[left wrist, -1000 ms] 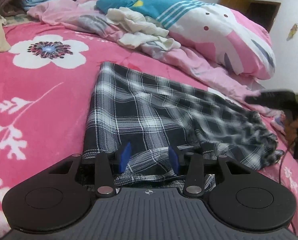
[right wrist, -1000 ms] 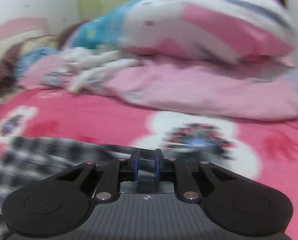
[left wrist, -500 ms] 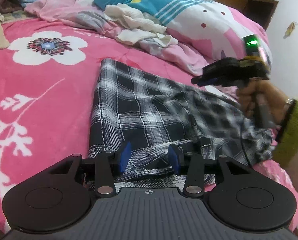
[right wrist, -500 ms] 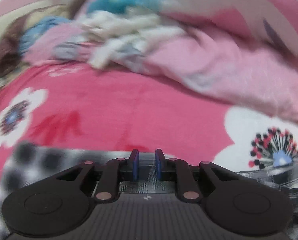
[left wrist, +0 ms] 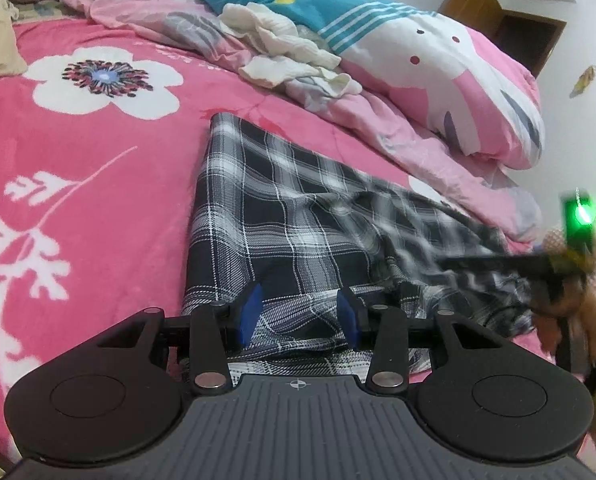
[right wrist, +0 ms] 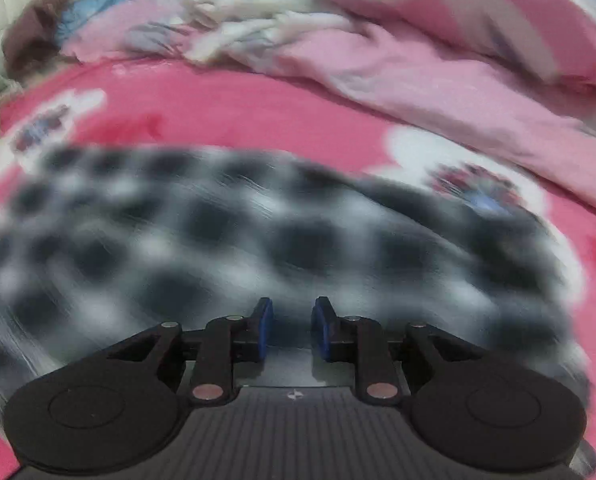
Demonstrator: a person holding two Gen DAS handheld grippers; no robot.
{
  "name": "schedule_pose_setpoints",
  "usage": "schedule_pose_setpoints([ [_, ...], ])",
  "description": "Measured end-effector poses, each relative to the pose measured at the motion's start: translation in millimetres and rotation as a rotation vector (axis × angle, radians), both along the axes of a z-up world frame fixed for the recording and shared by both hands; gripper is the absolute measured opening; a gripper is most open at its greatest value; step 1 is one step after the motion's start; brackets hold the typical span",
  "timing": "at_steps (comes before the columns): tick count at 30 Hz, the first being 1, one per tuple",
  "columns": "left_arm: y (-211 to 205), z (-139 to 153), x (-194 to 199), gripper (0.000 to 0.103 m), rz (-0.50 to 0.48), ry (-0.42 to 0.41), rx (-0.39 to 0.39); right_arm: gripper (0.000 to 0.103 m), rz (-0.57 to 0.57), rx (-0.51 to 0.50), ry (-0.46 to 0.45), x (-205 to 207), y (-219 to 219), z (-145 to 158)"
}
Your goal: Fold clothes
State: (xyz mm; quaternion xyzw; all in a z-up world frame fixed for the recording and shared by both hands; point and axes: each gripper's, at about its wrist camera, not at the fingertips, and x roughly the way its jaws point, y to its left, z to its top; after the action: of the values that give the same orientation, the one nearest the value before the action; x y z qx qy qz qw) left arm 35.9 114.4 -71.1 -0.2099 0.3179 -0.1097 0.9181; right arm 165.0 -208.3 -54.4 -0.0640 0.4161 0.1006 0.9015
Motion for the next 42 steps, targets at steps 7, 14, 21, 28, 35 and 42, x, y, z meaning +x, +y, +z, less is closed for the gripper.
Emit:
schedule_pose_setpoints([
  [7, 0, -1, -1, 0.041, -0.004, -0.008, 0.01, 0.026, 0.038, 0.117, -0.055, -22, -13, 26],
  [14, 1, -2, 0, 0.041, -0.007, -0.006, 0.0, 0.032, 0.114, -0.037, 0.018, -52, -27, 13],
  [21, 3, -3, -1, 0.041, -0.004, -0.007, -0.012, 0.032, 0.197, 0.038, -0.107, -62, 3, 42],
  [28, 8, -3, -4, 0.041, 0.016, -0.018, -0.044, 0.033, 0.261, -0.016, 0.018, -79, 3, 12],
  [35, 15, -7, -4, 0.042, 0.059, -0.034, -0.116, 0.035, 0.364, 0.033, -0.114, -104, 26, 41],
  [42, 22, -10, -3, 0.042, 0.087, -0.024, -0.189, 0.031, 0.509, -0.002, -0.168, -109, 57, 32],
])
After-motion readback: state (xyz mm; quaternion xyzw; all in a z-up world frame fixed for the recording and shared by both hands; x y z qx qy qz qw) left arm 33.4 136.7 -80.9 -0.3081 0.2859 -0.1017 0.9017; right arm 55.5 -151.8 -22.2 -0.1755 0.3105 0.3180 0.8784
